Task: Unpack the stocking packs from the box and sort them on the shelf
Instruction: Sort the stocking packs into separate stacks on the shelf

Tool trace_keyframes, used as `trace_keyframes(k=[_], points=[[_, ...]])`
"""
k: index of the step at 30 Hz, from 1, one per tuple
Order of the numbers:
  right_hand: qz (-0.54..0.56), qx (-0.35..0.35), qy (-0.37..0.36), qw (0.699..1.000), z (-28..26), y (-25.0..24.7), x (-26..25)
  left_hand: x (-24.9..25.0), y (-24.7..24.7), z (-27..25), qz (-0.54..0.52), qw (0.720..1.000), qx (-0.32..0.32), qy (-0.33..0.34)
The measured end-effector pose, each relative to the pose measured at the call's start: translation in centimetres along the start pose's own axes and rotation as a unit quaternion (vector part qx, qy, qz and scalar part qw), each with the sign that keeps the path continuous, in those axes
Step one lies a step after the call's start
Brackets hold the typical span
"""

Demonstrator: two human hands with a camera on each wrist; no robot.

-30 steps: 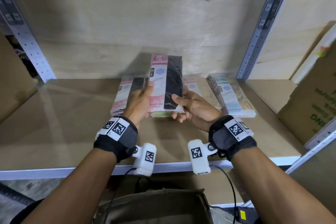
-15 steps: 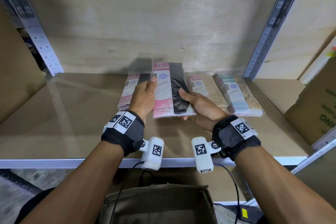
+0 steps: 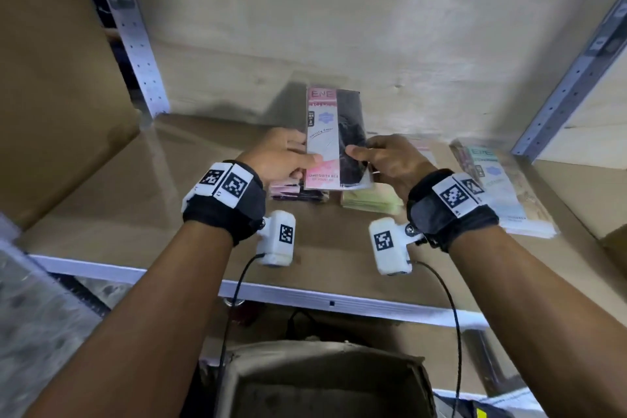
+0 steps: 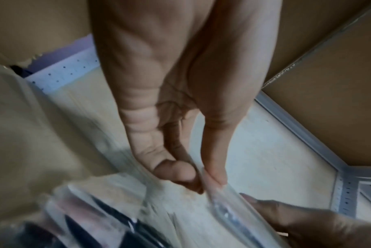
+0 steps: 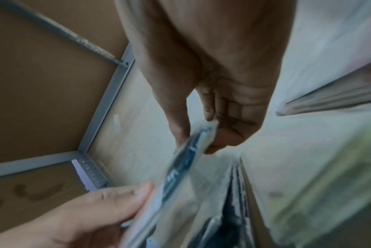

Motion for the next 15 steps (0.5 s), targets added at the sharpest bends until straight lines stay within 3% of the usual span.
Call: trace_keyframes(k=[5, 10, 15], points=[[-0.096, -0.041, 0.008, 0.994, 2.4, 3.8, -1.6, -1.6, -2.7, 1.4, 0.076, 0.996, 0.05, -0.011], [-0.2, -0.035, 0.003, 0.979, 3.5, 5.8, -1.3, -2.6, -4.6, 1.8, 0.17, 0.978, 0.117, -0.017], [-0.248, -0.011, 0.004, 0.969, 4.0, 6.3, -0.8, -3.3, -4.6, 2.2, 0.219, 0.968, 0.124, -0.012]])
Point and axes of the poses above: each hand's wrist, its own z-axis towards the middle knuckle, its own y-axis out of the palm, x = y × z, the point moved 9 cm from there along z, towards the middle knuckle, and after that the axes turned 7 degrees about x, right-handed, at the moved point
